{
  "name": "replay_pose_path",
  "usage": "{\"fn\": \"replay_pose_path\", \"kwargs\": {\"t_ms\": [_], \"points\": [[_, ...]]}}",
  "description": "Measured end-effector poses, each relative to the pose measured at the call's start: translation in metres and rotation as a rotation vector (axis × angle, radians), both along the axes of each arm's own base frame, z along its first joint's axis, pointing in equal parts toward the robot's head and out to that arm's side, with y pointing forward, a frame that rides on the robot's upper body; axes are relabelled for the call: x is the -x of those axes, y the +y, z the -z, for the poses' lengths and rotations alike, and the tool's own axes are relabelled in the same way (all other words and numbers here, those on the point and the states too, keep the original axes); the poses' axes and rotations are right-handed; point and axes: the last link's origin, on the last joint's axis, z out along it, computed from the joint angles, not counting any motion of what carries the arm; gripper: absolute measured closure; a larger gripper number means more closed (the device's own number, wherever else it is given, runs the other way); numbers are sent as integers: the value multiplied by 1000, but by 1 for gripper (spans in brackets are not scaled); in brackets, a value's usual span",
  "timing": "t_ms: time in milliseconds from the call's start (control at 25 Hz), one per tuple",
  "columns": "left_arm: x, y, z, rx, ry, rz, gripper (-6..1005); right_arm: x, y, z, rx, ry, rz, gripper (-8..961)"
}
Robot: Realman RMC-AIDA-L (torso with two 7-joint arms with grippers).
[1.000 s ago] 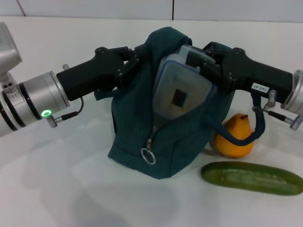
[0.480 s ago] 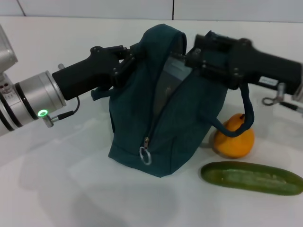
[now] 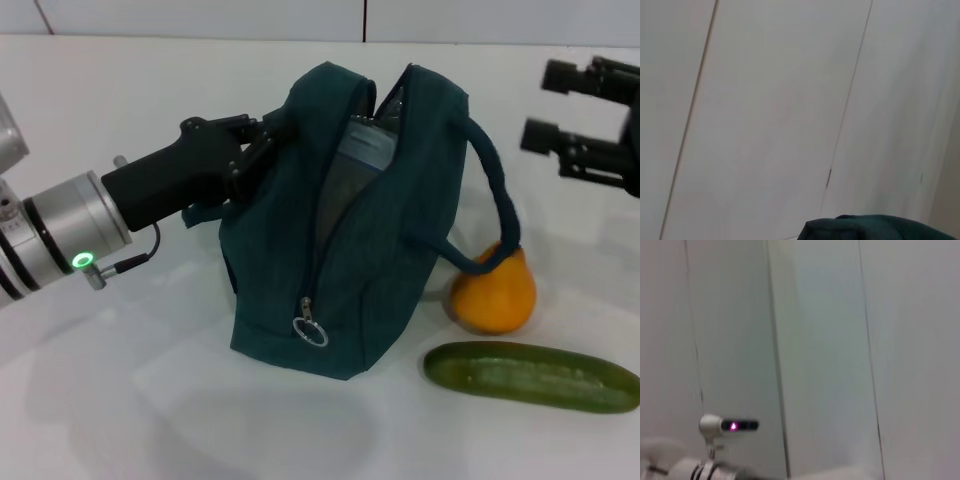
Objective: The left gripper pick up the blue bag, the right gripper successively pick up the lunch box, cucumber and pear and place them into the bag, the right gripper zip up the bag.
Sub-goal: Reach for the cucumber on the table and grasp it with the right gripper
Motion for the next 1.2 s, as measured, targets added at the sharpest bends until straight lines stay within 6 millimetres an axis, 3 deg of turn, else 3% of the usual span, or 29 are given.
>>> {"fn": "replay_pose_path", "kwargs": {"t_ms": [240, 440, 760, 1200], "points": [[4, -3, 3, -15, 7, -2, 915, 1, -9, -13, 99, -202, 68, 274], [2, 1, 5, -43, -6, -7, 915, 3, -14, -21, 194, -487, 108, 94], [-6, 9, 14, -52, -1, 6, 915, 11, -32, -19, 313, -687, 138, 71], [-6, 13, 15, -82, -10, -17, 916, -1, -31, -11, 329, -837, 181, 99]]}}
